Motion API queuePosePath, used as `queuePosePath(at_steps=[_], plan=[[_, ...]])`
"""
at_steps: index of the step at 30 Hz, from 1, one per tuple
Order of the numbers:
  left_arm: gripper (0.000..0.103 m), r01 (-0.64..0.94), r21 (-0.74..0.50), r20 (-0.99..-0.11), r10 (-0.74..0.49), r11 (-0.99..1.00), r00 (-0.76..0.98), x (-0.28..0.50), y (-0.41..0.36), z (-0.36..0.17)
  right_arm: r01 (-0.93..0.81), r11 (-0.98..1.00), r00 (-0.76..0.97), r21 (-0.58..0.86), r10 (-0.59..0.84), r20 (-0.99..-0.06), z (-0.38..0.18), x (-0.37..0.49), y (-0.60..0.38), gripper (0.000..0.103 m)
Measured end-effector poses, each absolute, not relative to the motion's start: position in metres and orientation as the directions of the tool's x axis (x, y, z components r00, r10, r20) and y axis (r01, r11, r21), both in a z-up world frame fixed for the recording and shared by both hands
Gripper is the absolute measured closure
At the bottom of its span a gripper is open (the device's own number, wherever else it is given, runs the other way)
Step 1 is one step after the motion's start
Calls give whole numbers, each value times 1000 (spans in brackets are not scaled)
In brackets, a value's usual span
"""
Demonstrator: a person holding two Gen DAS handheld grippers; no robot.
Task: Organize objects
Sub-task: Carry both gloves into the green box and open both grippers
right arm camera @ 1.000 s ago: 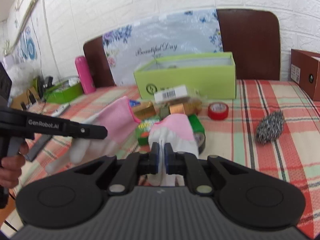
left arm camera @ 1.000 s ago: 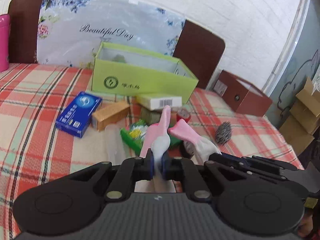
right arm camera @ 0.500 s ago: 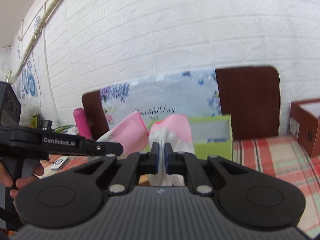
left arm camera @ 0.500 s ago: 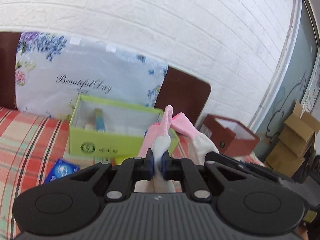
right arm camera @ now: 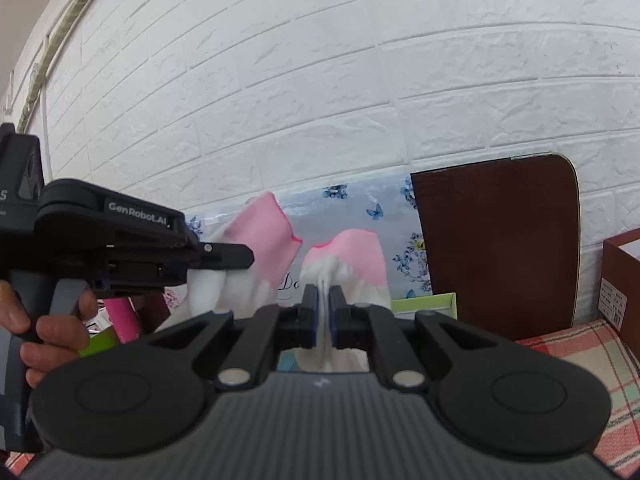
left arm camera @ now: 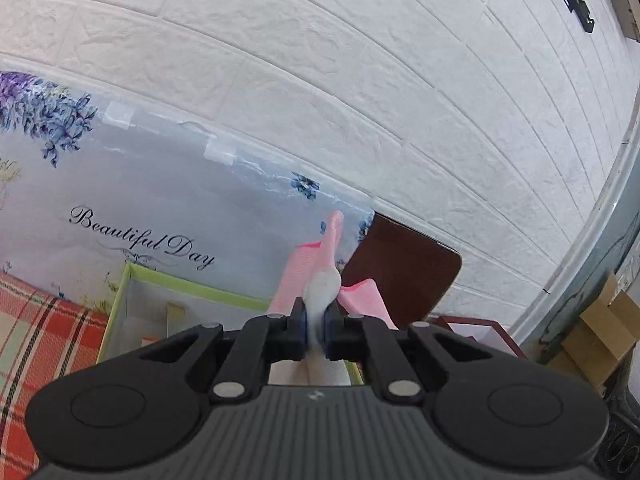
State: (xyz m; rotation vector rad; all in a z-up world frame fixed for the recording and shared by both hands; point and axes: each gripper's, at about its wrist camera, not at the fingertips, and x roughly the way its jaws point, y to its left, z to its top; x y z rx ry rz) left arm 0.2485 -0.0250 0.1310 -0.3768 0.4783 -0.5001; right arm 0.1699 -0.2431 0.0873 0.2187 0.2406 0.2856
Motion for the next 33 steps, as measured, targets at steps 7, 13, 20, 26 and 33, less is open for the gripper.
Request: queuePosePath(at_steps=[7, 13, 20, 26, 33], plan=[[97, 340, -449, -359, -515, 826, 778, 304, -28, 106, -219, 954, 945, 203, 260, -201, 75, 223, -238, 97], [53, 262, -401, -426, -431, 878, 795, 322, -16, 57, -205, 968, 897, 144, 245, -368, 27, 263, -220, 73], [32, 237, -266, -449, -337, 935, 828, 300, -4, 49, -124, 978, 900, 169, 182, -396, 6, 249, -229, 21], [31, 246, -263, -417, -340, 933, 843, 260, -5, 74, -81, 980, 933, 179, 138, -334, 37, 214, -244, 1], [26, 215, -176, -463, -273, 961, 843, 194, -21, 95, -59, 977, 951, 203, 117, -286, 65, 138, -255, 0]])
